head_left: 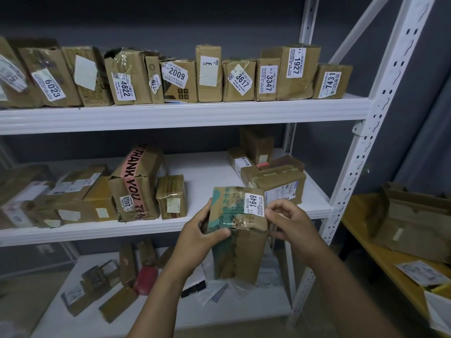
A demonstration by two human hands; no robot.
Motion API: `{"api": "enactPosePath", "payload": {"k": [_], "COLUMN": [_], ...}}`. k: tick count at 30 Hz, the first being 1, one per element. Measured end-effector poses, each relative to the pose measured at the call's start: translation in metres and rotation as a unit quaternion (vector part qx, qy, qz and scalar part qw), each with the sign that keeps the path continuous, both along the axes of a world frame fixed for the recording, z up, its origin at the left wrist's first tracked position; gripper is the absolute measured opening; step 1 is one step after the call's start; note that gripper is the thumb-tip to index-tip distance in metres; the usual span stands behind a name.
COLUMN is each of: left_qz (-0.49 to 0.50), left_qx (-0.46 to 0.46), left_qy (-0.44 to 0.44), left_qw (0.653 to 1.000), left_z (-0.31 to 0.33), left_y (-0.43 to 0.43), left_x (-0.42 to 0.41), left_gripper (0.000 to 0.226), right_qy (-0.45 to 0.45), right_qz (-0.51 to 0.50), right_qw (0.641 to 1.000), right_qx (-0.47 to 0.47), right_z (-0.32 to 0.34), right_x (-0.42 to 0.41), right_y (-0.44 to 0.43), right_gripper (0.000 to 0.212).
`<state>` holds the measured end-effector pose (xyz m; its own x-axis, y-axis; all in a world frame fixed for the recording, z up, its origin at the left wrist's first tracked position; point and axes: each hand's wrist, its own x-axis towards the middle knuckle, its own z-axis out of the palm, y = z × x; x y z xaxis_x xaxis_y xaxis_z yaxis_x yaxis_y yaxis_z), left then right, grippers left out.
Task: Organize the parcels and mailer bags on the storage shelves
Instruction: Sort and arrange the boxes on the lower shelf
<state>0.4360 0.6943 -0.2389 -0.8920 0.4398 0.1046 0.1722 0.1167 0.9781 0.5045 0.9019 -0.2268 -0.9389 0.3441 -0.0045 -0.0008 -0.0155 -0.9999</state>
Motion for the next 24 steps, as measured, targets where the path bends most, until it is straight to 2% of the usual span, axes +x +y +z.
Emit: {"api": "enactPosePath", "payload": {"k": [3,5,9,15,18,22,24], "left_qz": [-0.031,-0.059,-0.062,0.049,0.022,-0.009,-0.022], "left_qx": [-0.006,-0.037,-0.066,-0.078,-0.049,-0.019,0.004], "left_qy": [0.02,0.056,0.122,0.087,0.043,0.04,0.012], "left_qw": [0.999,0.996,0.988,0.992,0.998,0.999,1.0], "left_z": [0.007,0.014,0.019,0.001,-0.003,-0.012,-0.015], "left_y": [-0.006,-0.007,0.001,0.013,0.014,0.008,0.005], "left_x": [-0.013,-0.023,-0.041,-0.061,-0.069,-0.086,-0.093], "left_gripper": [0.07,0.07,0.065,0.073,0.073,0.064,0.068], "right_qy": [0.008,-0.003,0.016,0.039,0.042,0.043,0.045], "right_qz": [0.024,0.05,0.005,-0.031,-0.047,-0.044,-0.051], "right_qw": [0.998,0.998,1.0,0.995,0.992,0.991,0.989], "right_qx": [-0.056,-0.037,-0.014,0.092,0.113,0.12,0.13], "right_z": [0.0,-0.001,0.001,0.015,0.011,0.006,0.002], "right_x": [-0.006,-0.008,-0.016,-0.032,-0.045,-0.065,-0.075], "right_y": [-0.001,-0.005,-0.01,-0.008,-0.008,-0.017,-0.02], "right_gripper": [0.043,0.056,0.056,0.056,0.055,0.057,0.06]}}
